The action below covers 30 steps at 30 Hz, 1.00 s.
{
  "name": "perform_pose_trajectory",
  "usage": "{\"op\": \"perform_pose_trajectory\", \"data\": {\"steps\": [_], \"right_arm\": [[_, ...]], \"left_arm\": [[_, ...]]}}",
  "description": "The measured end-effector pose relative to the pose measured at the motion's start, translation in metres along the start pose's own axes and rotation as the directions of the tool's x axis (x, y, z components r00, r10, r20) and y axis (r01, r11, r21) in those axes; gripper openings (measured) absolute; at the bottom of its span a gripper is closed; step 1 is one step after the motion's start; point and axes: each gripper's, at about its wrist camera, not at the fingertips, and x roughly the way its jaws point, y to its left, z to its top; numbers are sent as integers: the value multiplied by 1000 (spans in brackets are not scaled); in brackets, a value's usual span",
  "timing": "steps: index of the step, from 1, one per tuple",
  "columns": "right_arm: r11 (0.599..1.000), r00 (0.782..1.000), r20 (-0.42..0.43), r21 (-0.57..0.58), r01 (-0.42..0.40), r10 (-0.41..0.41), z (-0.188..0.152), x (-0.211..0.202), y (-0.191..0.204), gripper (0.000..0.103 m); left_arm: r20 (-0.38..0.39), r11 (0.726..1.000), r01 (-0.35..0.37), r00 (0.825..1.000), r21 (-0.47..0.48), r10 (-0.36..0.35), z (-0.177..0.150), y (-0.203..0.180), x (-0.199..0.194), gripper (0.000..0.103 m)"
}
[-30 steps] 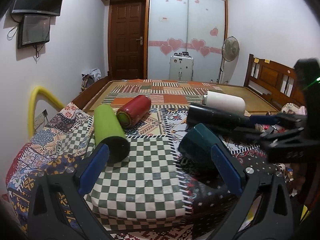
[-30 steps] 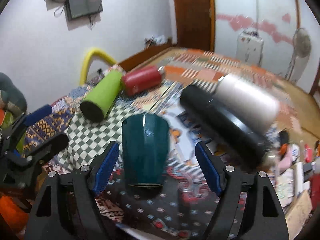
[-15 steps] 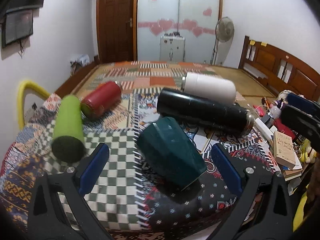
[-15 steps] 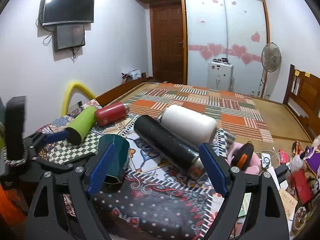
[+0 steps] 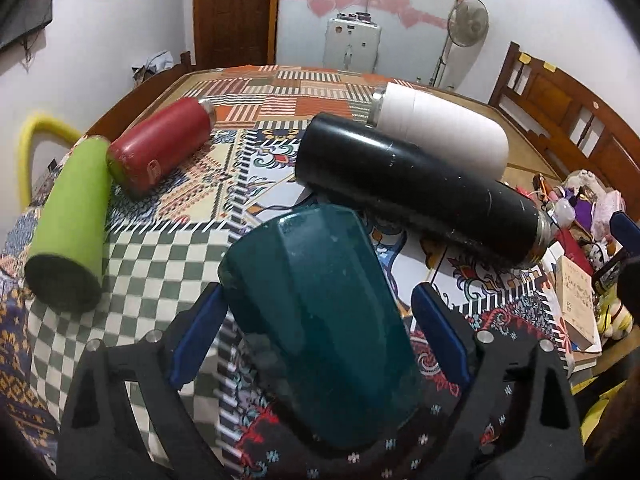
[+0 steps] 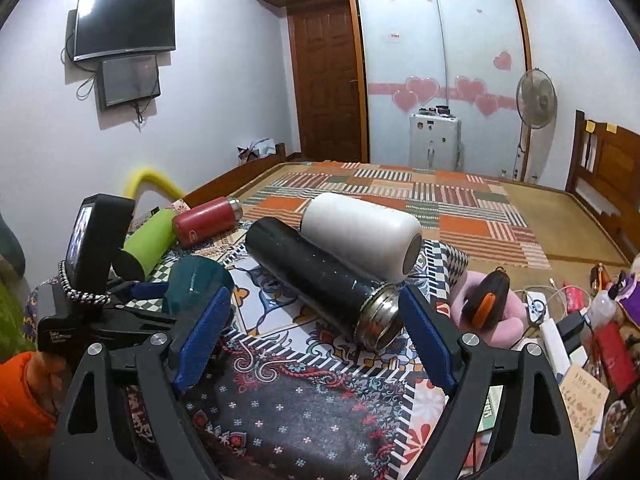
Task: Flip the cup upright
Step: 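Grasp the teal mug with the left gripper while the right gripper releases it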
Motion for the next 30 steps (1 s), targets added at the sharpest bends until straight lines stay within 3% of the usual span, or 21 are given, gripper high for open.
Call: {"op": "perform_pose_trajectory", "data": {"steps": [3, 6, 18, 30], "right_arm": [[1000, 1000, 0, -4, -1, 1, -2, 2, 0, 85], [1000, 1000, -3, -8, 0, 0, -2, 4, 1, 85], [1000, 1000, -1, 3, -22, 22, 1, 7, 7, 85], [999, 998, 41, 9, -45, 44, 10, -1, 18, 85]], "left_arm": [[-9, 1000, 22, 1000, 16, -22, 7, -3, 5, 89], [-31, 998, 41, 999, 41, -40, 12, -4, 10, 75], [2, 993, 112, 994, 36, -112, 7, 14, -16, 75], [96, 990, 100, 989, 99, -110, 1, 16, -57, 74]]}}
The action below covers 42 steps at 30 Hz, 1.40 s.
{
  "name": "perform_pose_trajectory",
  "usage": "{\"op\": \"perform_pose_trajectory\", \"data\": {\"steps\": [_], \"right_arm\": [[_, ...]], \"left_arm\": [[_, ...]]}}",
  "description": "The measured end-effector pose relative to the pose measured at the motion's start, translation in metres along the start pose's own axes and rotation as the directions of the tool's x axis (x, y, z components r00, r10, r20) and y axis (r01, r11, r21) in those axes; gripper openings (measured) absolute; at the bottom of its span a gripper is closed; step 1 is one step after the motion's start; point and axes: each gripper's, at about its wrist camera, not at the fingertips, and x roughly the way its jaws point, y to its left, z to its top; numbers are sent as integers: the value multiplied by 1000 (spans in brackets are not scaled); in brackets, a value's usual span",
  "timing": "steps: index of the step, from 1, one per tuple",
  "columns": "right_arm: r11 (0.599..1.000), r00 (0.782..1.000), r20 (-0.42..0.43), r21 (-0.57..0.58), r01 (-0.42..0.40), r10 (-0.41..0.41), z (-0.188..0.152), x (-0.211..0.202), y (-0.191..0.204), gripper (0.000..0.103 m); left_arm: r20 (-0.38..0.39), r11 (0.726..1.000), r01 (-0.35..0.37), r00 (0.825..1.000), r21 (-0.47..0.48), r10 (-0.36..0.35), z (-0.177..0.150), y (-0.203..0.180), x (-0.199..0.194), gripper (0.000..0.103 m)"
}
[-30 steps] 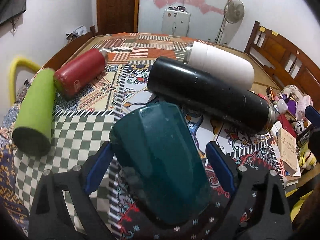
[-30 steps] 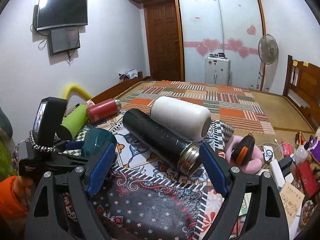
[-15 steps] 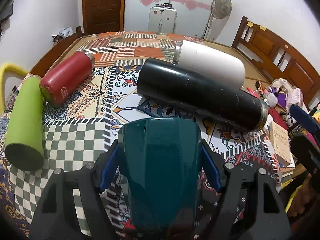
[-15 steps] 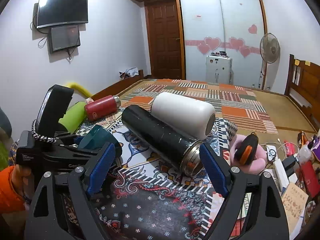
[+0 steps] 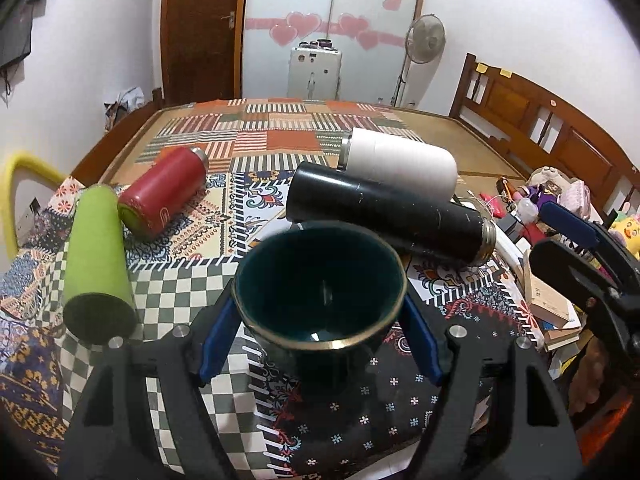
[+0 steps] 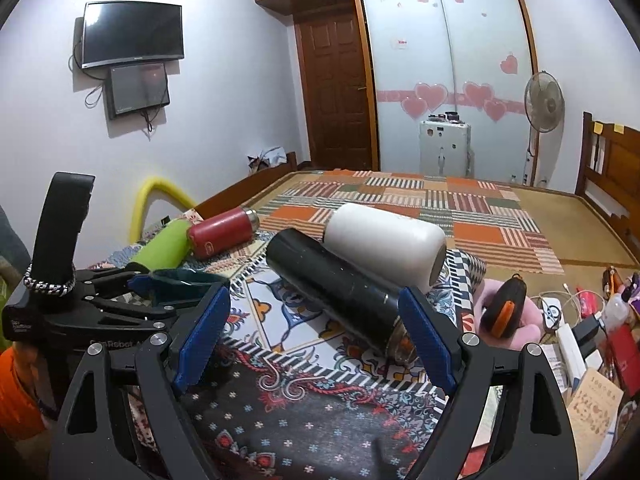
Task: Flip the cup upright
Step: 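Grasp the teal mug with the left gripper while the right gripper releases it, then rotate the teal mug rim-up with the left gripper and lower it onto the cloth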
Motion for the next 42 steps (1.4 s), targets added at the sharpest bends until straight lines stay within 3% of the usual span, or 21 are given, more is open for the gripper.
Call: {"op": "perform_pose_trajectory", "data": {"steps": [19, 25, 34, 42], "right_arm": [[1000, 1000, 6, 1, -26, 26, 0, 3, 14, 85], [1000, 999, 18, -9, -28, 28, -1, -3, 22, 90], [1000, 999, 34, -20, -23, 24, -7, -17, 36, 93], [1000, 997, 72, -11, -15, 16, -2, -38, 43, 94]], "left_arm": [[19, 997, -29, 999, 72, 28, -7, -10, 7, 76], [21, 998, -37, 999, 47, 37, -14, -4, 3, 83], [32, 1000, -20, 999, 19, 19, -29, 0, -18, 84], [159, 997, -74, 985, 19, 70, -34, 5, -73, 84]]}}
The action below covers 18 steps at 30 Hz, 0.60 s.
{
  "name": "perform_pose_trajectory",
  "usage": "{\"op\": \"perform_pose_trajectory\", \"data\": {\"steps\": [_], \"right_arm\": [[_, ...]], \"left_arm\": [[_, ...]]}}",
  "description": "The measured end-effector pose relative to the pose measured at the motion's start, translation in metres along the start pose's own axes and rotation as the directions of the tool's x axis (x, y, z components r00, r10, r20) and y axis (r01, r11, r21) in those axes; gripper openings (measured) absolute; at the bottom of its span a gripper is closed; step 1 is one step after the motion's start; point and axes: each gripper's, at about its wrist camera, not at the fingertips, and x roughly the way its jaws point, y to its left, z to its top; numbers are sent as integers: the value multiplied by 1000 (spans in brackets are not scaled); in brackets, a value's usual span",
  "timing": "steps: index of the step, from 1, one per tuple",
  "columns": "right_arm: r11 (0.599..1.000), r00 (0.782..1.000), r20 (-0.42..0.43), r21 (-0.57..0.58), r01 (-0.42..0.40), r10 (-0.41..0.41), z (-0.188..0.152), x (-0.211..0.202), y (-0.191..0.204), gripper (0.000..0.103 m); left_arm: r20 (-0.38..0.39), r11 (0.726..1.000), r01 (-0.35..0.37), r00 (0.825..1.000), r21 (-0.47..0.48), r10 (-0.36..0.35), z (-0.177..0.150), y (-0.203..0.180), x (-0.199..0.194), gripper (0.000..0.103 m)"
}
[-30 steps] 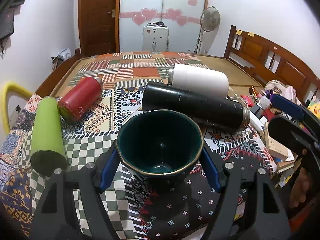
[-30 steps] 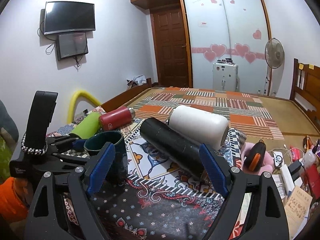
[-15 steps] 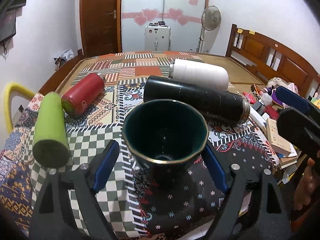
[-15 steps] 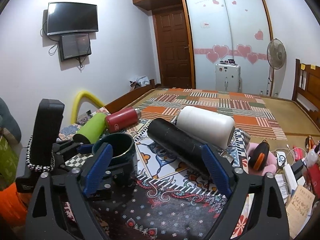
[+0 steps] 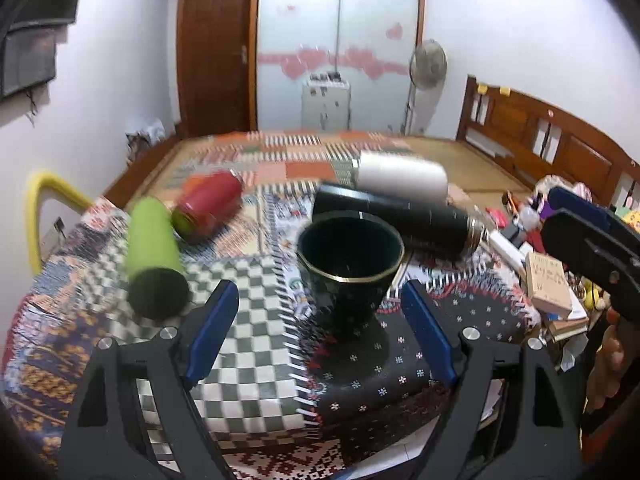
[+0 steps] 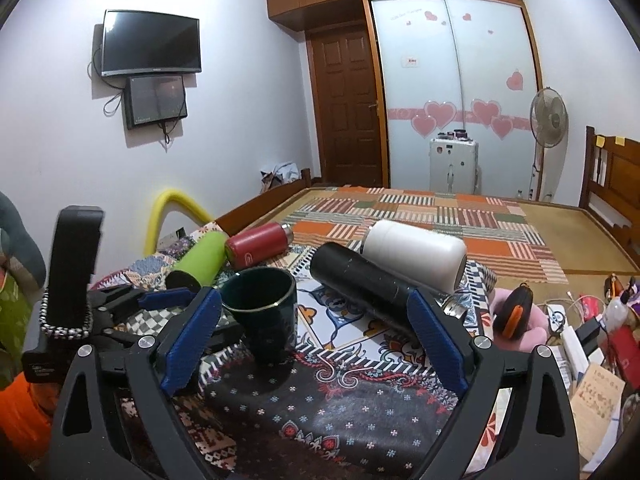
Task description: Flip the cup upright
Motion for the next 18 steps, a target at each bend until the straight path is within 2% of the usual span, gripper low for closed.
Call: {"op": "perform_pose_trajectory", "data": {"steps": [3, 7, 12, 18], "right_arm": [[1000, 999, 33, -3, 7, -7, 5, -14, 6, 94], [1000, 997, 82, -5, 17, -17, 11, -34, 14, 94], [1000, 988, 149, -10, 29, -27, 16, -60, 27, 98], [999, 975, 221, -13, 30, -27, 20, -86, 42, 99]], "left_arm": [[80, 1000, -22, 997, 2, 21, 5, 2, -29, 84], [188, 999, -38, 981, 5, 36, 12, 0, -68, 84], [306, 999, -51, 951, -1, 48, 13, -4, -112, 84], [396, 998, -59, 917, -9, 58, 5, -5, -150, 90]]}}
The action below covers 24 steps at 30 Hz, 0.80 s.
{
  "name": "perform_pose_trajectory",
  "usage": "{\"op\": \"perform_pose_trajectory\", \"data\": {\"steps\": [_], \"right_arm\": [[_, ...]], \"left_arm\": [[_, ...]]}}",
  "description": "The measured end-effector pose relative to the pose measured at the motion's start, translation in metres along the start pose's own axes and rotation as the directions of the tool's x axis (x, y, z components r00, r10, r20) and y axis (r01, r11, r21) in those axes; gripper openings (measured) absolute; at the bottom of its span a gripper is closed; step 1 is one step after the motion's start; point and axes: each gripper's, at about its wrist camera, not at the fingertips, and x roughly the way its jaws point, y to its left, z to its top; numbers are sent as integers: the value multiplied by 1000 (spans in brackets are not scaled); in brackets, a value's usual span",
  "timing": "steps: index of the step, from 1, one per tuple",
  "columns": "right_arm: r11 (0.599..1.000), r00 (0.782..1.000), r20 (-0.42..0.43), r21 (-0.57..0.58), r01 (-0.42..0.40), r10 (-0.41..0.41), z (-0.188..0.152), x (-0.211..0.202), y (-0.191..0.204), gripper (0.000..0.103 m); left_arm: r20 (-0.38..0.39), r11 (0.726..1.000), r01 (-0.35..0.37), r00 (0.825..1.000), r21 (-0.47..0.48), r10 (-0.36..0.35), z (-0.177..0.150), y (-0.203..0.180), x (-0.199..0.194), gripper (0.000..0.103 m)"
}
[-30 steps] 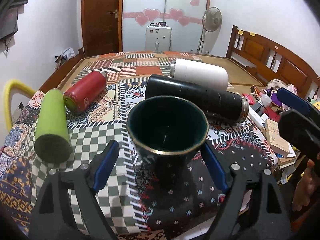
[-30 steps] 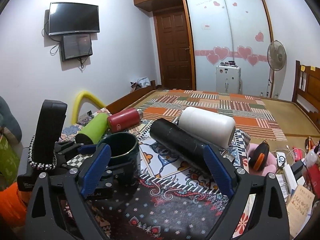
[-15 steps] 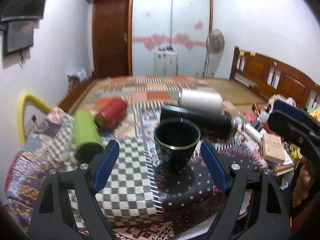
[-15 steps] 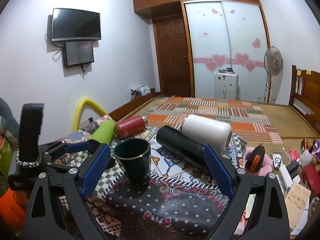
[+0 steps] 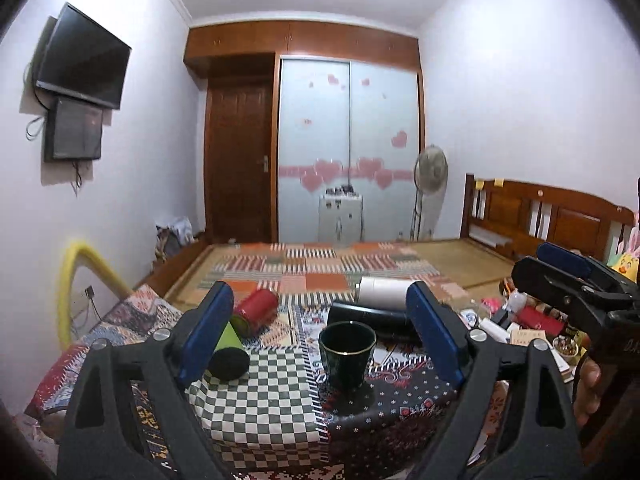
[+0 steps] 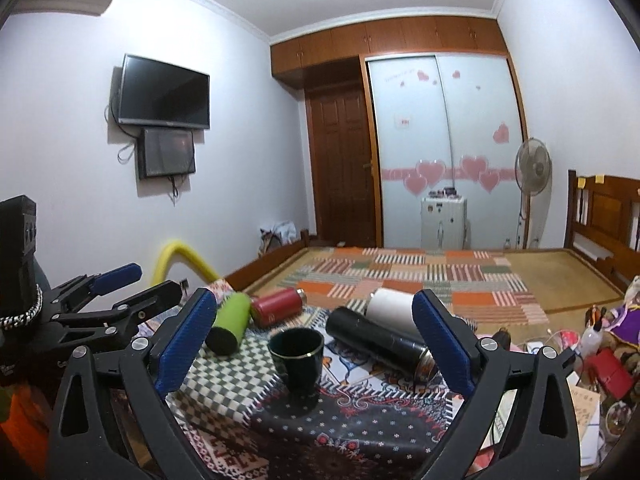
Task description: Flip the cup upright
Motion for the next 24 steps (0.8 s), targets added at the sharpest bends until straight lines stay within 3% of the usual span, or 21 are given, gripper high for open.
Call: {"op": "perform_pose_trajectory", "data": {"steps": [9, 24], "right_arm": [[1000, 999, 49, -7, 6, -6, 1, -16, 11, 103], [1000, 998, 59, -17, 18, -17, -5, -29, 22, 103]], "left_arm": [[75, 999, -35, 997, 4, 35, 4, 1, -32, 102], [97, 999, -37, 995, 1, 37, 3, -1, -47, 103]]}}
